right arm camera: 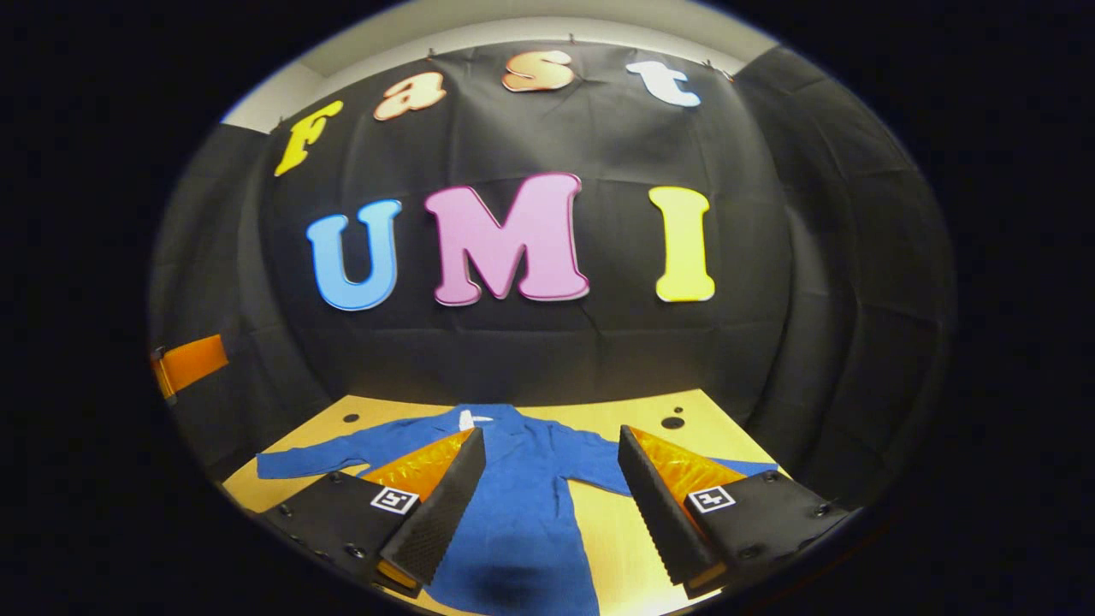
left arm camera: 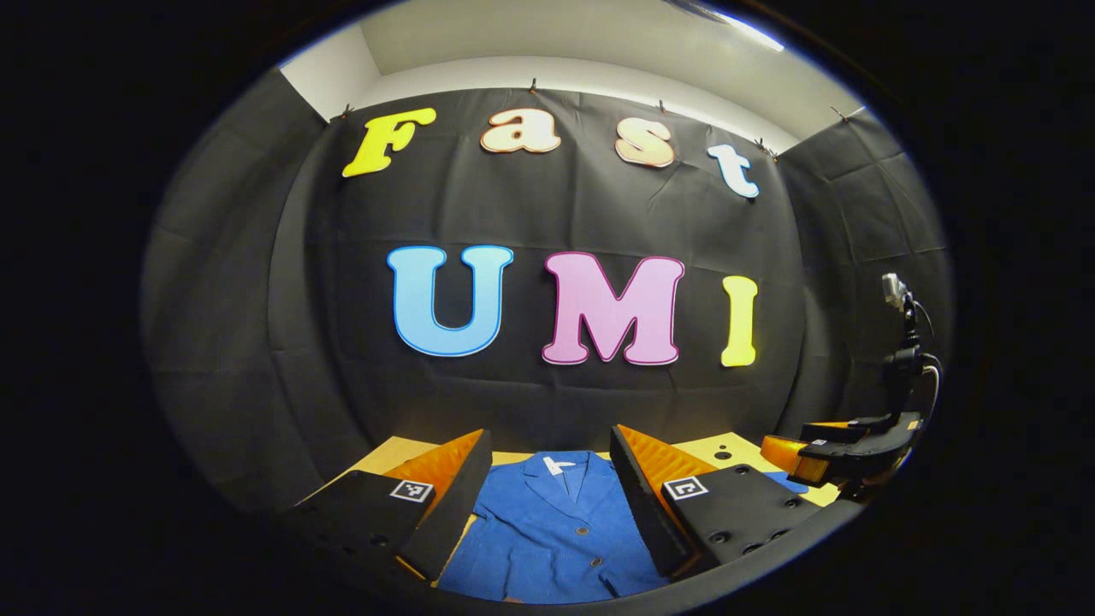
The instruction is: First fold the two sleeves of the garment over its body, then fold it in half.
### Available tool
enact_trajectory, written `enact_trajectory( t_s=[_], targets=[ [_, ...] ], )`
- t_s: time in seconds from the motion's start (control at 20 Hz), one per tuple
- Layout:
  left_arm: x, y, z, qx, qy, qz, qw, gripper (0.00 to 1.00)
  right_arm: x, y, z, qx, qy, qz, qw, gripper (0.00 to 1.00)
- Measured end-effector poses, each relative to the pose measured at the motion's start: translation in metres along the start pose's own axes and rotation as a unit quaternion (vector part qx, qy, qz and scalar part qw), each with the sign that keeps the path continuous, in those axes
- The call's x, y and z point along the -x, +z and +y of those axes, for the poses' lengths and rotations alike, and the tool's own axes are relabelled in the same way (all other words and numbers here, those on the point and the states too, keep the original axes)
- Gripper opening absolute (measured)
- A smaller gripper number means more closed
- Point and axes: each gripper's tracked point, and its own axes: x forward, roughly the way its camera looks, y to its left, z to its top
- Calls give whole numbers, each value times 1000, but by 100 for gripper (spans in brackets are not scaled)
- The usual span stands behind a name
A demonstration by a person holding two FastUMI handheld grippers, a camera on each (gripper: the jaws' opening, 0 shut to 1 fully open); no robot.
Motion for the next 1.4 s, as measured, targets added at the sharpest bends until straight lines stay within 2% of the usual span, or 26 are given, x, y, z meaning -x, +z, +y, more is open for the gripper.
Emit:
enact_trajectory(
  t_s=[0.1,0.25,0.4,0.6,0.85,1.15,1.4],
  targets=[
    [-9,-3,-3,0,4,6,1000,80,-14,-21,-23,-16,-19,25,999,98],
    [-20,-16,-9,-4,7,27,1000,80,-35,-53,-63,-9,-54,67,996,96],
    [-31,-30,-17,-4,4,53,999,80,-49,-83,-116,-31,-105,106,988,97],
    [-43,-39,-29,-15,1,77,997,80,-67,-123,-208,-66,-204,162,963,97],
    [-59,-43,-56,-35,-22,93,995,80,-82,-156,-279,-90,-271,203,937,96],
    [-80,-45,-88,-61,-53,102,992,80,-93,-190,-320,-117,-310,237,913,96],
    [-91,-48,-107,-60,-65,108,990,80,-92,-213,-325,-142,-308,290,895,96]
  ],
)
